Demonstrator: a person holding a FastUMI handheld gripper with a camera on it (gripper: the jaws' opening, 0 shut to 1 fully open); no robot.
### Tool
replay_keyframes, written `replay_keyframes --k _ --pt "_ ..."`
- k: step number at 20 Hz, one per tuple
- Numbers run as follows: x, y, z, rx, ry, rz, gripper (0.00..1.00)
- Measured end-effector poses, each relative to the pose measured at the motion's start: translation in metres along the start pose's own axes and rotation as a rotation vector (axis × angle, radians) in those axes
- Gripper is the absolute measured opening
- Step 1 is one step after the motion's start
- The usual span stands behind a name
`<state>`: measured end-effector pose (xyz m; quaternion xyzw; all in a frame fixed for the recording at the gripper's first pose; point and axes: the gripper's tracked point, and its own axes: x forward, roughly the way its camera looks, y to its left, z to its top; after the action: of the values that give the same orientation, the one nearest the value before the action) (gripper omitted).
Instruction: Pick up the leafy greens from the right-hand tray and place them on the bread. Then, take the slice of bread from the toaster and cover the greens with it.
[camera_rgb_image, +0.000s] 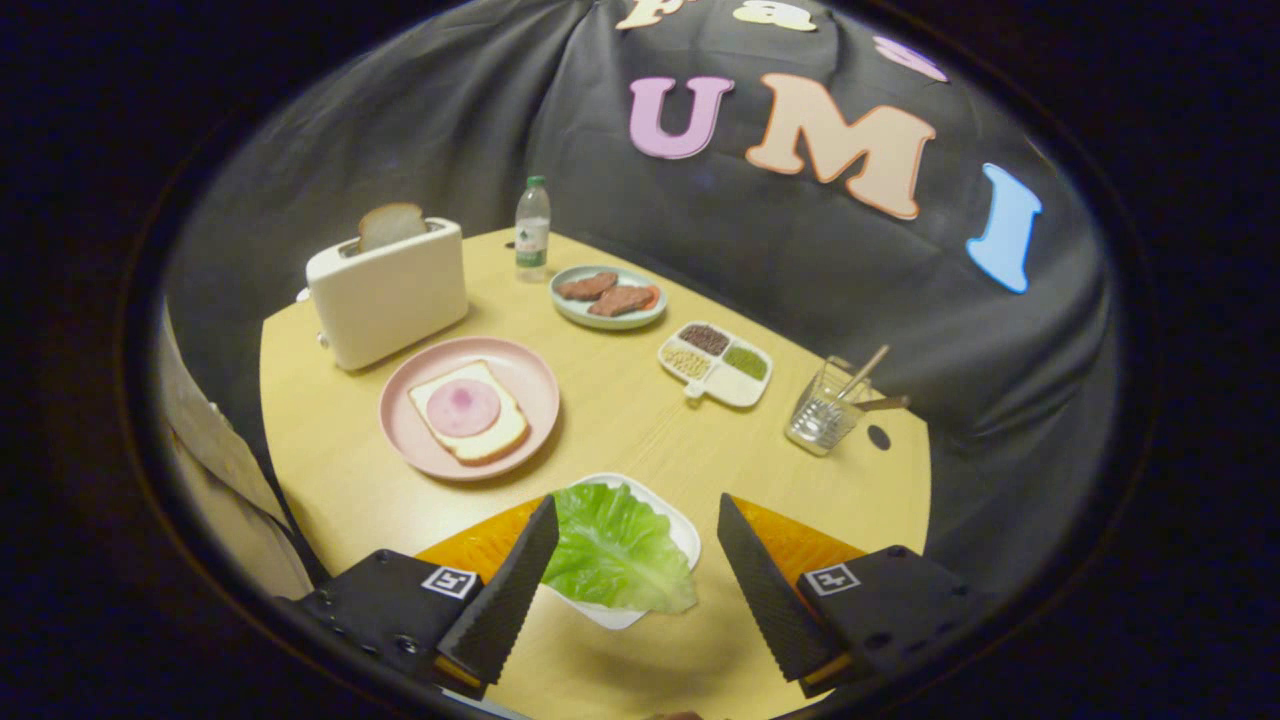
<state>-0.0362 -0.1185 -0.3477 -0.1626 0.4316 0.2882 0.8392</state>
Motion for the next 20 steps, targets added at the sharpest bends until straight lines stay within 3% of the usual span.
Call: replay_keyframes --k 10,20 --pt "0.053 0.003 -0.062 -0.091 0.208 0.16 1.0" --pt "0.079 0.003 -0.098 -0.075 0.334 0.247 1.0"
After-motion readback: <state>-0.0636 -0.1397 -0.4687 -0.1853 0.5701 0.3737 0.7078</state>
